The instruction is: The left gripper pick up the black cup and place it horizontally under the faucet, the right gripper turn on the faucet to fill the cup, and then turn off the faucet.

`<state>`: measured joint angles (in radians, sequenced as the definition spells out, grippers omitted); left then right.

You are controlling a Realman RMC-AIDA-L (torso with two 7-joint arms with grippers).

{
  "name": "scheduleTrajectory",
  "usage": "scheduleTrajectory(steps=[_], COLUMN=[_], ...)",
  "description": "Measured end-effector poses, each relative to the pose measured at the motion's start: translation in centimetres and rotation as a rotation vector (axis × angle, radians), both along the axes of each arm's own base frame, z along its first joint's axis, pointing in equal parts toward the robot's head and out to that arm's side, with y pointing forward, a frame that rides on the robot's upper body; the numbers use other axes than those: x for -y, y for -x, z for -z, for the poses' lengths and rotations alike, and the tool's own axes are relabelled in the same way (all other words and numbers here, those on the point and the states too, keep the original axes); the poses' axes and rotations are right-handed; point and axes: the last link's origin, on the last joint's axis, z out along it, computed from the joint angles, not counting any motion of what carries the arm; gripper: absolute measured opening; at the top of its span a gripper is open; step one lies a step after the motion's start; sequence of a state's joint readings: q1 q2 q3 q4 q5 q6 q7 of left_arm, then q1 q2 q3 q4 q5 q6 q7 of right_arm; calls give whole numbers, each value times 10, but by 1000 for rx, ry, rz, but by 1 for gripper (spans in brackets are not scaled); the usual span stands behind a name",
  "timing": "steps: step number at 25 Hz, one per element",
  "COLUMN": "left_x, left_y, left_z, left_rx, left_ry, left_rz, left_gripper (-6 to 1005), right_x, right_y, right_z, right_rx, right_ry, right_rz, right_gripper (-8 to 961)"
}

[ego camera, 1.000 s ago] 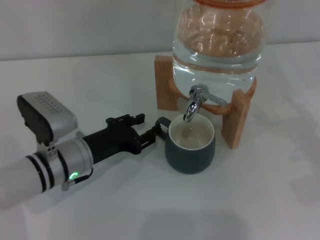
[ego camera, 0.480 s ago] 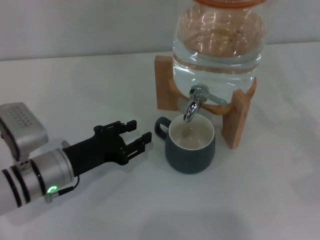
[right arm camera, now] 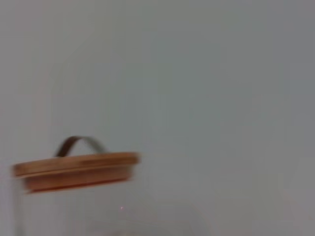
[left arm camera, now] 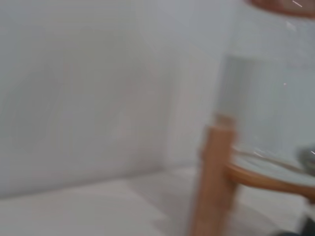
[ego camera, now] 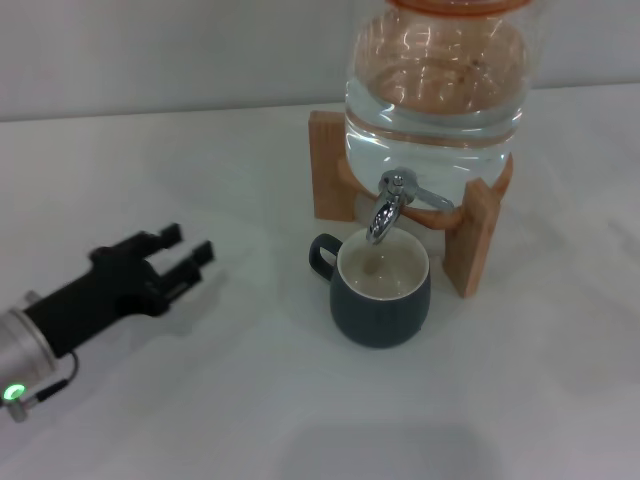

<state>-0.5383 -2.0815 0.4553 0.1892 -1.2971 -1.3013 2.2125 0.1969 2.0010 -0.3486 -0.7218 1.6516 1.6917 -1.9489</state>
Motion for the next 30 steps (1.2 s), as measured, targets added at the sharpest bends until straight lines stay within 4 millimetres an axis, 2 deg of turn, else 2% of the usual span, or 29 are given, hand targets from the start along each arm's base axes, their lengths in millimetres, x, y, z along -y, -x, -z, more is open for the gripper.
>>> scheduleTrajectory(steps=[7,8,10,13,17,23,30], left_x=[2,4,5,8,9,9,7], left_y=[30,37,39,49,53,53,52], left_z=[-38,-49,-52,-67,-74,-74,-73], left_rx=[63,71,74,86,85,82,75], left_ry=[-219,-275,-292,-363,-391,-391,-390], left_rz=[-135,-161,-170,-205,-212,-212,-212], left_gripper=[535,535,535,534,534,534,534], right_x=[-14,-17,-18,-22,-25,-36,-47], right_y=[42,55,58,75,89,97,105], right_z=[16,25,27,42,59,80,94], right_rx=[73,89,93,119,132,158,195], right_ry=[270,351,374,474,556,597,617], right_rz=[-134,-170,-180,-230,-272,-249,-221], right_gripper=[807,807,807,807,806,806,804])
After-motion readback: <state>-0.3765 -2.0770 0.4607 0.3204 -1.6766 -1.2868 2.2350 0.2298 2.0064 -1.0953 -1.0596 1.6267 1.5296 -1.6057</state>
